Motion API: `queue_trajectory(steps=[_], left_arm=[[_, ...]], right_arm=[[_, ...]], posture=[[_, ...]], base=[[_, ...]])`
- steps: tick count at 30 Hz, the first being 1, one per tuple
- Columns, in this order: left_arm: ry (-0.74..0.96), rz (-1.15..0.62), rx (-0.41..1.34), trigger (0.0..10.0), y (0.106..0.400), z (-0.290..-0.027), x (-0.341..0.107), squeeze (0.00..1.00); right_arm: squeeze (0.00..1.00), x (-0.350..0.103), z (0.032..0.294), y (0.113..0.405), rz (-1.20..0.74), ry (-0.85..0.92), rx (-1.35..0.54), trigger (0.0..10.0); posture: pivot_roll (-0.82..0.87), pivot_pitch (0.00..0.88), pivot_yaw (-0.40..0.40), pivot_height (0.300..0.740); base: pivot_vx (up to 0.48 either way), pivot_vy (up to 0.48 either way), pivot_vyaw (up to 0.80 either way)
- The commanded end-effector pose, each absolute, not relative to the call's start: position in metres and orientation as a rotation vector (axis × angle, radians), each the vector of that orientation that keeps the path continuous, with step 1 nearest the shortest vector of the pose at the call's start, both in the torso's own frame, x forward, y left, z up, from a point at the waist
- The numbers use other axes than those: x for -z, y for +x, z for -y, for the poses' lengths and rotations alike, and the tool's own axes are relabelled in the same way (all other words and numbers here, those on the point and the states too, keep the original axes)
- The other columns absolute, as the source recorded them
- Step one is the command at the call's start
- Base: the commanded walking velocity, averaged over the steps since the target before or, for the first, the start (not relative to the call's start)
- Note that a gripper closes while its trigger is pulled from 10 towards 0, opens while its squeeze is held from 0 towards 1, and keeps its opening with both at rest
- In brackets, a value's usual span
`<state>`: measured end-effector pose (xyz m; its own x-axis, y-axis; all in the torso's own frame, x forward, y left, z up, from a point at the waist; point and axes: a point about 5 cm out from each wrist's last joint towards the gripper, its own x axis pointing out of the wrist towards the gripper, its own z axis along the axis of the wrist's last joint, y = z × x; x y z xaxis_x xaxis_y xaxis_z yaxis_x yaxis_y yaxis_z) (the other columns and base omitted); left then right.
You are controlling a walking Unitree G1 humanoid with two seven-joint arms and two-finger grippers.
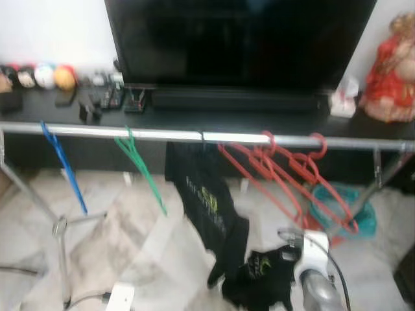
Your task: Hang hanger
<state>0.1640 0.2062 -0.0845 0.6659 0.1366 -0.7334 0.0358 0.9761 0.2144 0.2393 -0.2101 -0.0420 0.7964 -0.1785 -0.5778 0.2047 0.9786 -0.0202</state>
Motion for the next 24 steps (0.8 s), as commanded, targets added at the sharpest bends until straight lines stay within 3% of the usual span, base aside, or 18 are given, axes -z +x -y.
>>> queue_trajectory(steps=[1,3,7,10,13,18,23,24], left_arm=[[0.256,-0.707,-0.111,10.0,0.192,-0.21,0.067,0.0],[0.266,-0.544,-0.118,10.0,0.225,-0.207,0.044,0.0],[0.22,-0.454,-0.169,10.0,0.228,-0.205,0.037,0.0],[0.306,-0.231,-0.17,10.0,0.252,-0.225,-0.005,0.0],[0.351,-0.097,-0.19,10.0,0.264,-0.224,-0.034,0.0],[0.299,0.011,-0.226,10.0,0.274,-0.223,-0.055,0.0],[0.172,-0.036,-0.105,10.0,0.293,-0.209,-0.067,0.0],[0.126,-0.069,-0.09,10.0,0.3,-0.205,-0.068,0.26]], right_arm=[[0.0,0.04,0.21,0.242,-0.612,0.046,0.202,10.0],[0.0,0.04,0.211,0.241,-0.612,0.046,0.201,10.0],[0.0,0.041,0.209,0.242,-0.615,0.045,0.194,10.0],[0.0,0.04,0.208,0.243,-0.614,0.043,0.187,10.0],[0.0,0.04,0.208,0.244,-0.613,0.041,0.186,10.0],[0.0,0.039,0.209,0.245,-0.609,0.041,0.188,10.0],[0.0,0.038,0.208,0.246,-0.609,0.039,0.185,10.0],[0.0,0.038,0.208,0.246,-0.606,0.041,0.184,10.0]], posture=[[0.02,0.0,-0.013,0.74],[0.02,0.0,-0.015,0.74],[0.03,0.0,-0.023,0.74],[0.04,0.0,-0.026,0.74],[0.03,0.0,-0.027,0.74],[0.03,0.0,-0.032,0.74],[0.04,0.0,-0.036,0.74],[0.03,0.0,-0.035,0.74]], base=[[0.0,0.0,0.0],[0.0,0.0,0.0],[0.0,0.0,0.0],[0.0,0.0,0.0],[0.0,0.0,0.0],[0.0,0.0,0.0],[0.0,0.0,0.0],[0.0,0.0,0.0]])
